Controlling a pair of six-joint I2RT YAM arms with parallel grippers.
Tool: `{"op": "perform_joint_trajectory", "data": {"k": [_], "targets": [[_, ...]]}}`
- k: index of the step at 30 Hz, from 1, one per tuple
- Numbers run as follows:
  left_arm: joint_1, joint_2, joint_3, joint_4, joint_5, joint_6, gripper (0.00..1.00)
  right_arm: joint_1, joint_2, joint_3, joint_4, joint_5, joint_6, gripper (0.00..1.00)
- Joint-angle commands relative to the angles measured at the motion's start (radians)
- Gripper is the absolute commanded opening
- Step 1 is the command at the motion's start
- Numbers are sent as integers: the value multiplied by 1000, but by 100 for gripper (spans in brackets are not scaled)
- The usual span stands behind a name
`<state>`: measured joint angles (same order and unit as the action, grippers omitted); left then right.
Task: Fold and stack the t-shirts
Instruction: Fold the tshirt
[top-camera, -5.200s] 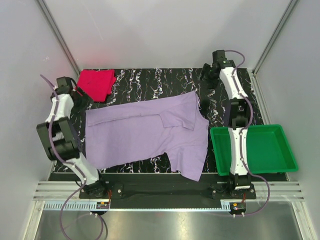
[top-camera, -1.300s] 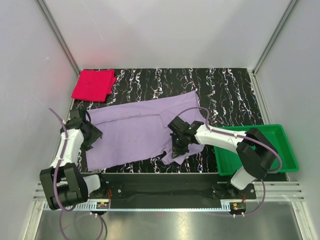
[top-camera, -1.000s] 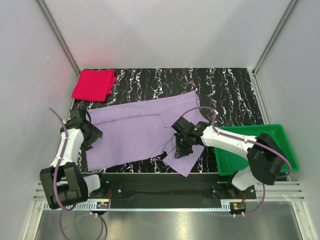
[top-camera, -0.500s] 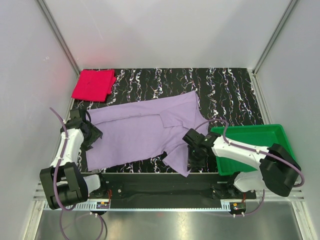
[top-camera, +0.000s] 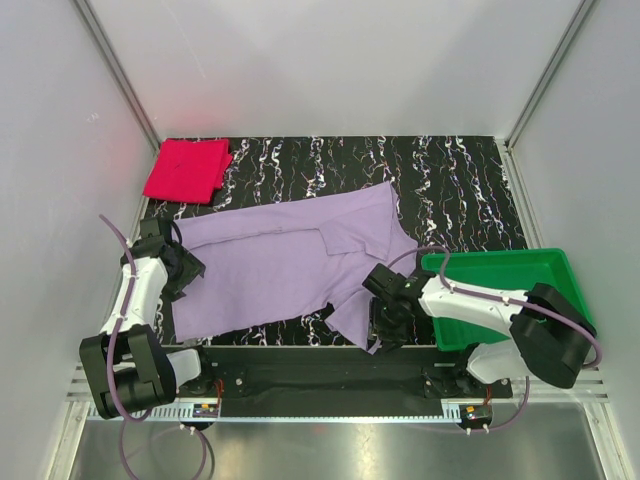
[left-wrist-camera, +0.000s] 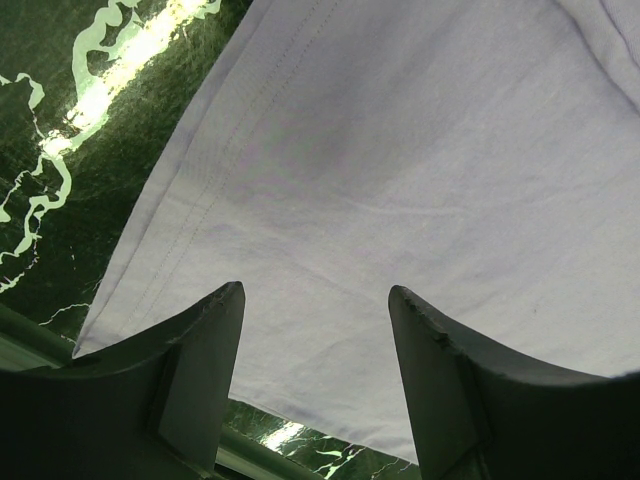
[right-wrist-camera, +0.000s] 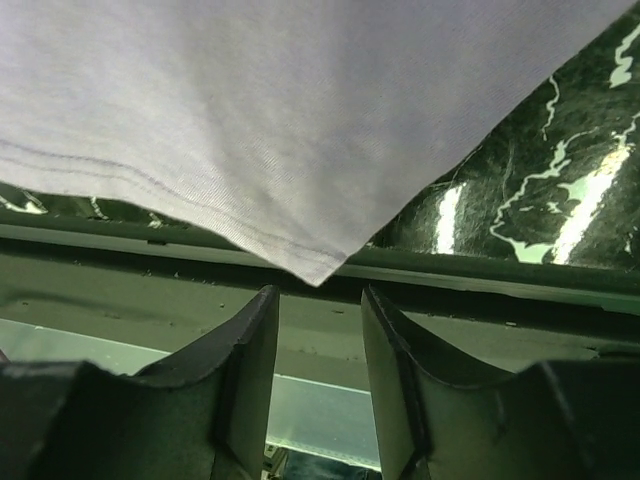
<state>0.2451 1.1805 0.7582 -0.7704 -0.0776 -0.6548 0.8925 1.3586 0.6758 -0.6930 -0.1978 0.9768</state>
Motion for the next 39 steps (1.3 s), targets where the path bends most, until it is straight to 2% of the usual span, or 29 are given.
{"op": "perform_joint_trajectory", "data": {"k": [1, 10, 14, 15, 16, 17, 18, 20, 29, 31, 35, 39], "targets": [[-3, -18, 16, 8, 15, 9, 65, 11, 14, -18, 43, -5, 36, 46], [-3, -27, 21, -3, 13, 11, 65, 10, 28, -55, 128, 15, 80, 44], [-3, -35, 20, -10, 12, 12, 65, 10, 48, -56, 167, -5, 85, 38], [-3, -36, 20, -13, 10, 14, 65, 10, 42, -56, 165, -3, 86, 35], [-3, -39, 20, -18, 7, 14, 65, 10, 34, -58, 162, 4, 89, 27], [-3, -42, 20, -23, 1, 14, 66, 8, 21, -56, 158, 6, 88, 23], [-1, -45, 17, -21, -1, 11, 66, 10, 13, -55, 153, 9, 88, 14], [-3, -53, 13, -18, -2, 1, 66, 10, -1, -48, 136, 20, 82, 0], [-1, -74, -16, -35, -53, -80, 70, -15, -24, 93, -37, 123, -45, 0], [0, -90, -23, -53, -88, -110, 71, -46, -23, 134, -60, 109, -81, 0], [17, -104, -55, -133, -178, -291, 70, -186, -10, 214, -143, 64, -212, 0], [68, -87, -106, -162, -171, -388, 68, -279, 29, 310, -223, 32, -309, 0]]}}
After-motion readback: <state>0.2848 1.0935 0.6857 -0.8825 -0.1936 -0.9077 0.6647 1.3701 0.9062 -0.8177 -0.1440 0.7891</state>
